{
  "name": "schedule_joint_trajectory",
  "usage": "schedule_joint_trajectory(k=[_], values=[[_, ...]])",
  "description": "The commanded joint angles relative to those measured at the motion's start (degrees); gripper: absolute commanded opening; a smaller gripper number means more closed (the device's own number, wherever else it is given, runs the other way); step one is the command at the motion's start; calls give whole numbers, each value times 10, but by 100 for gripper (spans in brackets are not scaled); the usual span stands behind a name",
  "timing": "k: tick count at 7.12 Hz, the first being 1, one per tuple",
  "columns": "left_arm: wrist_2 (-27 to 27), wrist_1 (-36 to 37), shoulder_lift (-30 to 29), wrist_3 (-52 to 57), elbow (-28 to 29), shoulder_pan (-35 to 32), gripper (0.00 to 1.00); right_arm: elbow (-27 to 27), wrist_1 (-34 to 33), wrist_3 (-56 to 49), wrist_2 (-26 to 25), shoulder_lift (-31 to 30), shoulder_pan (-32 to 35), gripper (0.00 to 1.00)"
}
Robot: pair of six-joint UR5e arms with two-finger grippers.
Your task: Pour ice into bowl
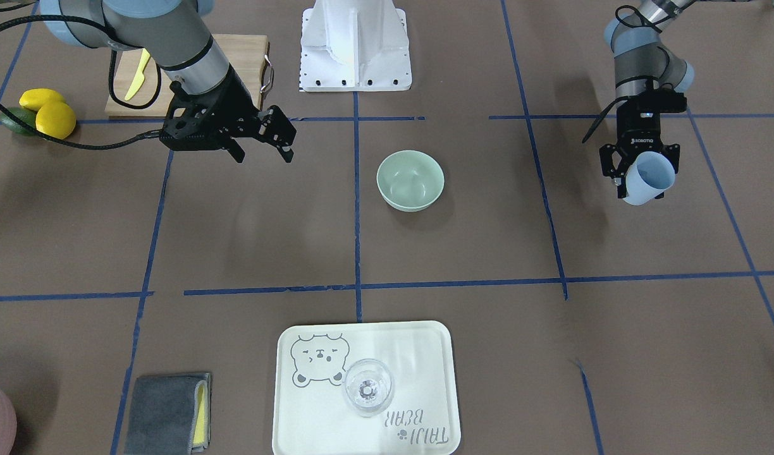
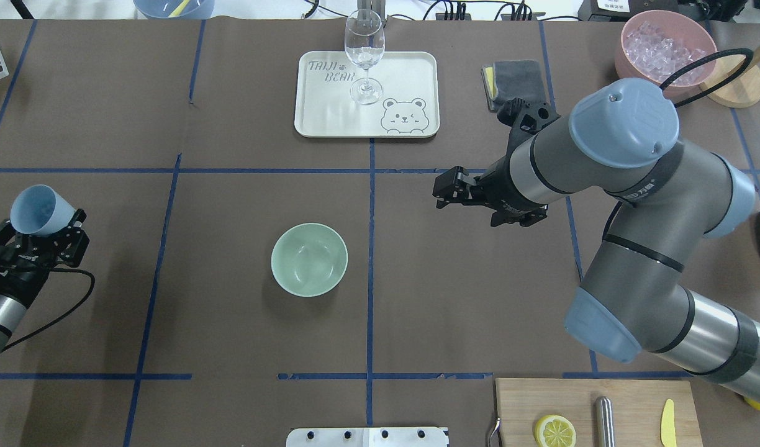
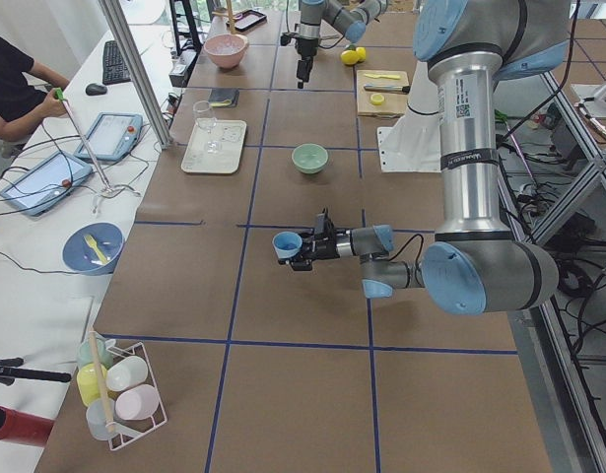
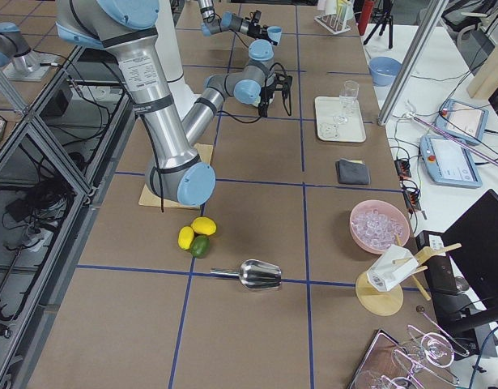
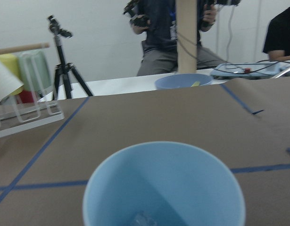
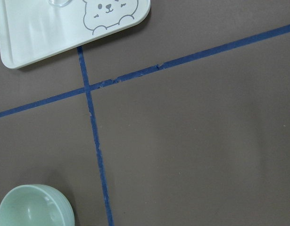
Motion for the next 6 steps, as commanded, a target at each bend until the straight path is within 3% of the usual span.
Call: schedule_joint_trajectory(k=[1, 3, 6], values=[[-19, -45, -47, 133, -13, -4, 0, 1, -1, -7, 23, -4, 21, 100], [-31, -37, -65, 184, -45, 2, 0, 3, 4, -10, 26, -21, 29, 100], [-56, 62, -112, 199, -75, 14, 0, 25, 4, -16, 24, -62, 45, 100]])
